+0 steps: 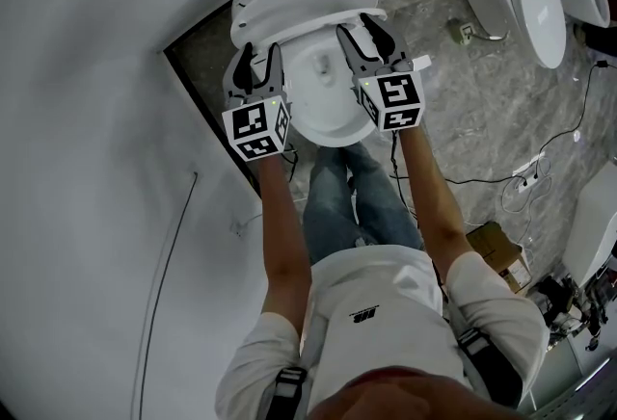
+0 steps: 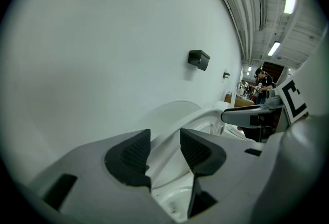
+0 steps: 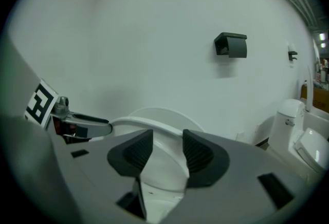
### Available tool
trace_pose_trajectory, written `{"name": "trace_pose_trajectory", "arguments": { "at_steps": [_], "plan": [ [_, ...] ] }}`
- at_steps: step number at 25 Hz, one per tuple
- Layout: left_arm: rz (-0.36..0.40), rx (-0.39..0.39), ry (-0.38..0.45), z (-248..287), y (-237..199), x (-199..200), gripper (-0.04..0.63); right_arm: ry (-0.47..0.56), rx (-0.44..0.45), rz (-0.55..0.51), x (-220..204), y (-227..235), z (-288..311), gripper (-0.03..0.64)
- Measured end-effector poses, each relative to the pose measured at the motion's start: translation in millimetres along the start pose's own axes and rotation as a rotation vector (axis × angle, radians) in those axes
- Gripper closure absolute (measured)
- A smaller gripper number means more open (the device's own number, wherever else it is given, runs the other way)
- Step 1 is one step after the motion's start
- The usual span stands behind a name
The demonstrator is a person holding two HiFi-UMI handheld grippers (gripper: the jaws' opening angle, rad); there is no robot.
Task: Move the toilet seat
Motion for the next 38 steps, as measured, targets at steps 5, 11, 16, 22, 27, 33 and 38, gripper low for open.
{"name": "trace_pose_trajectory", "arguments": {
  "at_steps": [5, 11, 16, 22, 27, 33, 38],
  "plan": [
    [0.003, 0.003, 0.005, 4.6, -2.7, 2.4, 0.397, 0.002, -0.001, -0.004, 2.2, 1.7, 5.1, 0.417],
    [0.005, 0.012, 0.009, 10.7, -8.1, 2.5, 0.400, 0.002, 0.000, -0.012, 2.5, 2.4, 13.6, 0.417],
    [0.009, 0.017, 0.013, 14.5, -10.4, 2.9, 0.405, 0.001, 0.001, -0.013, 3.0, 4.2, 18.1, 0.417],
    [0.014, 0.020, 0.016, 20.6, -13.7, 6.2, 0.411, 0.005, 0.001, -0.013, 6.0, 7.2, 25.0, 0.417],
    [0.024, 0.025, 0.019, 24.2, -15.5, 7.6, 0.419, 0.007, 0.002, -0.016, 8.1, 9.1, 29.9, 0.417],
    [0.028, 0.025, 0.024, 26.8, -19.2, 9.8, 0.430, 0.003, -0.001, -0.022, 10.1, 9.5, 35.1, 0.417],
    [0.032, 0.021, 0.028, 32.1, -17.2, 13.6, 0.437, -0.002, 0.000, -0.032, 11.6, 15.5, 41.0, 0.417]
  ]
}}
Point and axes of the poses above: the fingertips, and each gripper's own axes: z forward along the fingers, y to its right, x out of its top, the point moved 2 cm from there along -z, backward along the fingers, and after that the axes turned 7 degrees about x, right-handed, at the moved point
